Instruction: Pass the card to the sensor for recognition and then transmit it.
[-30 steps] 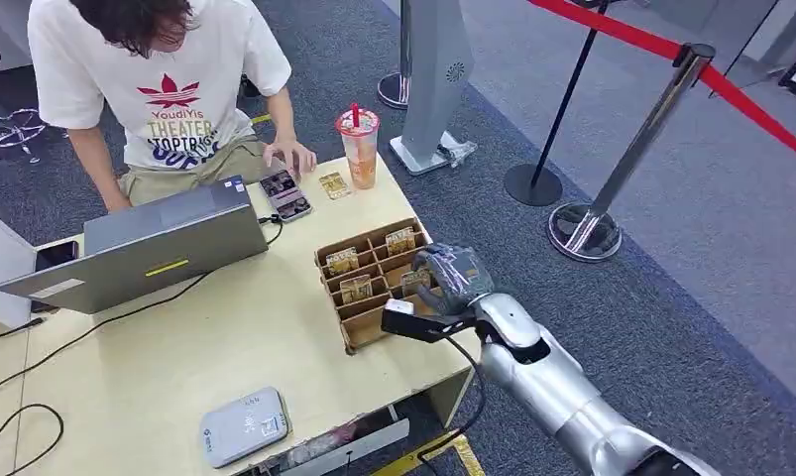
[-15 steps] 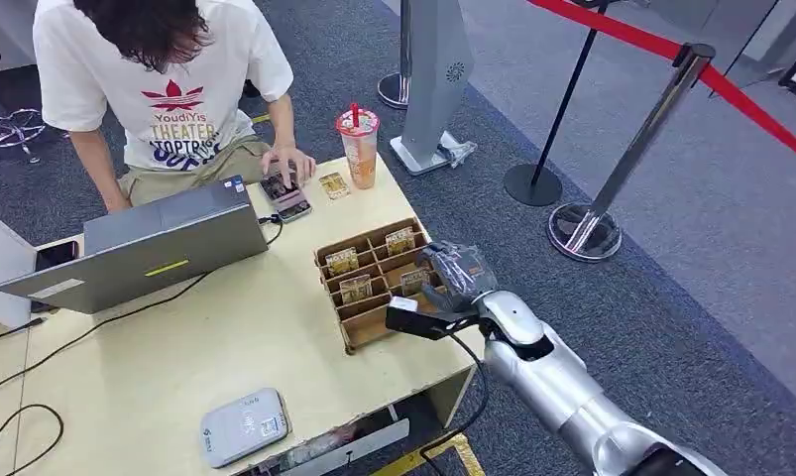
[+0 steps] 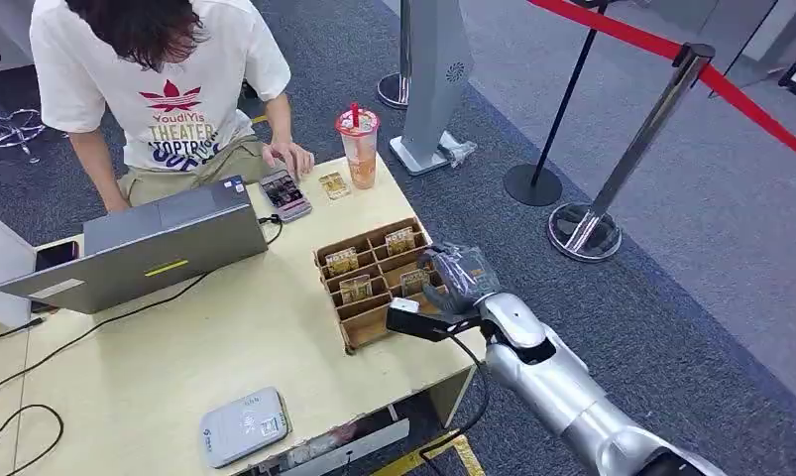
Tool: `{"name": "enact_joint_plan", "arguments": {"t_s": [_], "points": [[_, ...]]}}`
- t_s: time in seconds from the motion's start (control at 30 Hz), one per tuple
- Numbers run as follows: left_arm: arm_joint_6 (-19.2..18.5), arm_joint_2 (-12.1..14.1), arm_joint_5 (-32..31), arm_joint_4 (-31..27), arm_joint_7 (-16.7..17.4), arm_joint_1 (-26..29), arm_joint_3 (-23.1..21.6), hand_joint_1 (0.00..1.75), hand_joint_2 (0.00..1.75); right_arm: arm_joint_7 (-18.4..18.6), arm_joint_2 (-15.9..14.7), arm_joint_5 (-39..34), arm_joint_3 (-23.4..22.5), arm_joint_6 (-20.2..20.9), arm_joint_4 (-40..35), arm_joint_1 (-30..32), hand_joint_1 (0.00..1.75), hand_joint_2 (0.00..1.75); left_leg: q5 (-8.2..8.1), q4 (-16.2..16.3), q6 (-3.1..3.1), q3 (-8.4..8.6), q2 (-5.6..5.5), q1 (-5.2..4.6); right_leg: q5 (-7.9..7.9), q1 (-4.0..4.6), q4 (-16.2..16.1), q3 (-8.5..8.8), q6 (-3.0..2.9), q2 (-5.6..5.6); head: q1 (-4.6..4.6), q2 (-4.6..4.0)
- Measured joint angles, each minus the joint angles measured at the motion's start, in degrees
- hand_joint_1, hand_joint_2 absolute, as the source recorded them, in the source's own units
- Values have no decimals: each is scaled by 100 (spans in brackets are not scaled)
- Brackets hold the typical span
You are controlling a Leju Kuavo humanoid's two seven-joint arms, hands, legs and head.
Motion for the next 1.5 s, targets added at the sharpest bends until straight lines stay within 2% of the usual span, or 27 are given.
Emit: {"name": "enact_joint_plan", "arguments": {"t_s": [0.23,0.43,0.73,1.17,1.5], "points": [[-2,7,-11,0,0,0,-15,0,0,-9,0,-2,35,24,-11,-7,89,175,0,0,0,-1,0,0,0,0,0,1,0,0,0,0],[-9,7,-13,0,0,0,-17,0,0,-28,0,-7,109,77,-11,-65,89,175,0,0,0,-2,0,0,0,0,0,1,0,0,0,0],[-70,15,-37,0,0,3,-24,0,0,-31,0,-39,199,92,7,-136,96,175,0,0,0,-1,0,0,0,0,0,1,0,0,0,0],[-74,48,-50,0,2,15,-28,0,0,-28,-35,-131,275,136,123,-139,93,175,0,0,0,-1,-1,0,0,0,0,1,0,-1,0,0],[-85,57,-52,0,2,29,-28,0,0,-31,-94,-210,326,153,232,-147,101,175,0,0,0,-1,-1,0,0,0,0,1,0,-1,0,0]]}}
